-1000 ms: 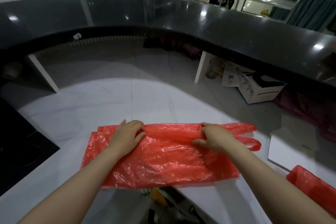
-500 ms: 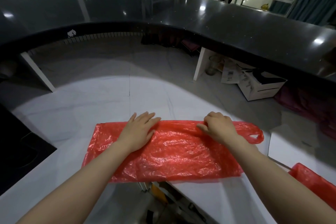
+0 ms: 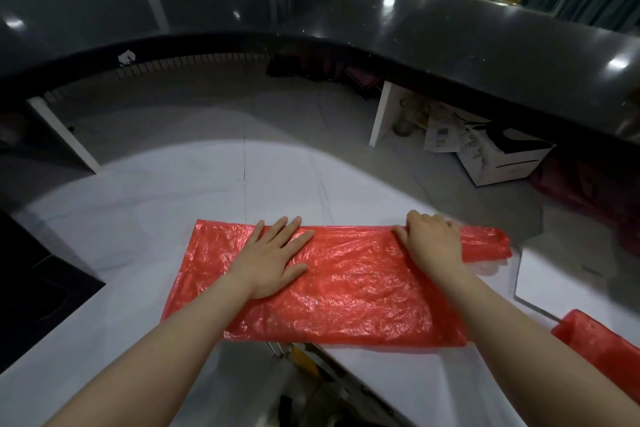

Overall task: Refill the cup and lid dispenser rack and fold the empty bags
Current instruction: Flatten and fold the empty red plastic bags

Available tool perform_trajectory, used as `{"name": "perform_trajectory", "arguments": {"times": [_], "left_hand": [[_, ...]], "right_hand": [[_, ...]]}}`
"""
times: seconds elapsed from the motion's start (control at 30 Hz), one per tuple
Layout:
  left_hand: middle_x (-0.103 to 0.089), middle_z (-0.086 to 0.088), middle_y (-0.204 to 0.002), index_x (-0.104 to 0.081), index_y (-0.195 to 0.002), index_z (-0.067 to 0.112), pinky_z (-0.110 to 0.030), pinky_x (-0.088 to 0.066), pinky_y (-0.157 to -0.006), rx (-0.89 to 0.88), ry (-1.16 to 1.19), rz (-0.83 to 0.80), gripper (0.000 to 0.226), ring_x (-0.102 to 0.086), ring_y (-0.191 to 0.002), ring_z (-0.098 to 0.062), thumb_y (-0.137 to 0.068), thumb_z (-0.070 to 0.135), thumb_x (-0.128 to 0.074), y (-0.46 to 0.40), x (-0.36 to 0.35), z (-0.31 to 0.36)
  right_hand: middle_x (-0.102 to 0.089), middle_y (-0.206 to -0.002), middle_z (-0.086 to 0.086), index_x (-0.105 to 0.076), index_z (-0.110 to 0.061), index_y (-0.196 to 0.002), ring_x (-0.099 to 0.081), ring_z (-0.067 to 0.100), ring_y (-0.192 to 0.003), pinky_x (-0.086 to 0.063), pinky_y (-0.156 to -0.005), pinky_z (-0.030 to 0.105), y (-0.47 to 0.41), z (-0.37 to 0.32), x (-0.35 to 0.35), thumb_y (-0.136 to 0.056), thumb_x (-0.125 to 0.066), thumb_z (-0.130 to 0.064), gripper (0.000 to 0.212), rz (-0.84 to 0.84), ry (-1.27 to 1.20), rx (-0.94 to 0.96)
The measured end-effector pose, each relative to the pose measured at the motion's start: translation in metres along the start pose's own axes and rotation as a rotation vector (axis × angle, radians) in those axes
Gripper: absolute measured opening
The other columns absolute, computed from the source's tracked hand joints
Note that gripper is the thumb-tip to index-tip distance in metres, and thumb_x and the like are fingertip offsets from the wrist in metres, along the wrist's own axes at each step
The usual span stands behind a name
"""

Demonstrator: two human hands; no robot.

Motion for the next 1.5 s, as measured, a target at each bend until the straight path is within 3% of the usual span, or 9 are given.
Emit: {"name": "perform_trajectory", "arguments": {"times": [0.2, 0.37, 0.6, 0.9, 1.07, 1.17, 1.33, 1.43, 1.5], "left_hand": [[0.020, 0.009, -0.156, 0.021, -0.143, 0.044, -0.045, 0.011, -0.118, -0.008, -0.006, 0.010, 0.069, 0.017, -0.146, -0.015, -0.081, 0.074, 0.008, 0.000, 0.000, -0.001], [0.021, 0.010, -0.156, 0.023, -0.142, 0.044, -0.045, 0.012, -0.117, 0.004, -0.005, 0.013, 0.075, 0.017, -0.145, -0.016, -0.076, 0.078, 0.014, -0.001, 0.000, -0.001], [0.019, 0.007, -0.158, 0.023, -0.141, 0.043, -0.047, 0.011, -0.117, 0.171, 0.046, 0.011, 0.072, 0.016, -0.146, -0.018, -0.079, 0.075, 0.009, 0.010, -0.004, -0.011], [0.013, 0.001, -0.161, 0.006, -0.151, 0.036, -0.054, 0.006, -0.115, 0.645, 0.205, 0.060, 0.069, 0.010, -0.148, -0.025, -0.092, 0.066, -0.011, 0.062, -0.009, -0.051], [0.013, -0.006, -0.161, 0.003, -0.153, 0.030, -0.057, 0.009, -0.113, 0.947, 0.498, 0.080, 0.071, 0.013, -0.146, -0.032, -0.094, 0.064, -0.018, 0.065, 0.000, -0.049], [0.011, -0.007, -0.161, -0.003, -0.154, 0.028, -0.055, 0.006, -0.114, 1.058, 0.757, 0.280, 0.068, 0.011, -0.147, -0.031, -0.098, 0.054, -0.032, 0.066, 0.015, -0.050], [-0.003, 0.000, -0.161, -0.022, -0.151, 0.028, -0.045, -0.001, -0.118, 0.795, 0.791, 0.515, 0.054, 0.001, -0.148, -0.019, -0.101, 0.033, -0.040, 0.094, 0.025, -0.055], [-0.024, -0.001, -0.158, -0.035, -0.146, 0.027, -0.037, -0.013, -0.119, 0.551, 0.663, 0.401, 0.046, -0.016, -0.146, -0.015, -0.101, 0.026, -0.043, 0.110, 0.021, -0.057], [-0.018, 0.000, -0.159, -0.033, -0.148, 0.026, -0.037, -0.012, -0.120, 0.472, 0.541, 0.257, 0.048, -0.013, -0.147, -0.017, -0.101, 0.030, -0.041, 0.120, 0.011, -0.058]], "right_hand": [[-0.059, -0.116, 0.009, -0.055, -0.016, -0.110, -0.049, 0.030, -0.117, -0.024, -0.108, 0.059, 0.014, 0.030, -0.002, -0.096, -0.031, -0.055, 0.047, -0.027, -0.009, -0.159], [-0.018, -0.159, 0.005, -0.031, -0.022, -0.145, 0.003, 0.024, -0.148, 0.010, -0.111, 0.060, 0.027, 0.029, 0.004, -0.097, -0.025, -0.054, 0.058, -0.002, -0.133, -0.123], [-0.009, -0.161, 0.004, -0.025, -0.026, -0.148, 0.005, 0.023, -0.148, 0.004, -0.116, 0.054, 0.032, -0.020, 0.017, -0.097, -0.032, -0.052, 0.057, 0.035, -0.185, 0.131], [-0.001, -0.162, 0.004, -0.023, -0.027, -0.149, 0.006, 0.024, -0.148, 0.003, -0.115, 0.056, 0.031, -0.070, 0.006, -0.097, -0.039, -0.050, 0.059, -0.120, -0.187, 0.284], [0.000, -0.162, 0.000, -0.012, -0.034, -0.151, 0.002, 0.024, -0.148, 0.003, -0.116, 0.049, 0.040, -0.116, 0.012, -0.096, -0.023, -0.056, 0.060, -0.133, -0.234, 0.440], [-0.001, -0.162, -0.002, -0.010, -0.039, -0.150, -0.001, 0.025, -0.148, -0.001, -0.116, 0.046, 0.054, -0.144, 0.014, -0.089, -0.016, -0.064, 0.067, -0.171, -0.262, 0.604], [-0.005, -0.161, -0.006, -0.017, -0.042, -0.148, -0.004, 0.026, -0.148, -0.007, -0.117, 0.051, 0.056, -0.156, 0.000, -0.087, -0.014, -0.069, 0.066, -0.250, -0.267, 0.699], [-0.003, -0.161, -0.009, -0.012, -0.043, -0.149, -0.004, 0.027, -0.148, -0.005, -0.115, 0.054, 0.047, -0.148, -0.010, -0.094, -0.023, -0.063, 0.060, -0.279, -0.235, 0.637], [0.000, -0.161, -0.007, -0.003, -0.040, -0.151, 0.001, 0.029, -0.148, -0.001, -0.114, 0.057, 0.039, -0.145, -0.012, -0.094, -0.019, -0.064, 0.064, -0.282, -0.210, 0.542]]}}
Point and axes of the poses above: each hand's wrist, its own y-axis away from the middle knuckle, its own x-axis out of the back of the hand, z = x × y, the point moved 3 cm from there along -y, towards the middle knuckle
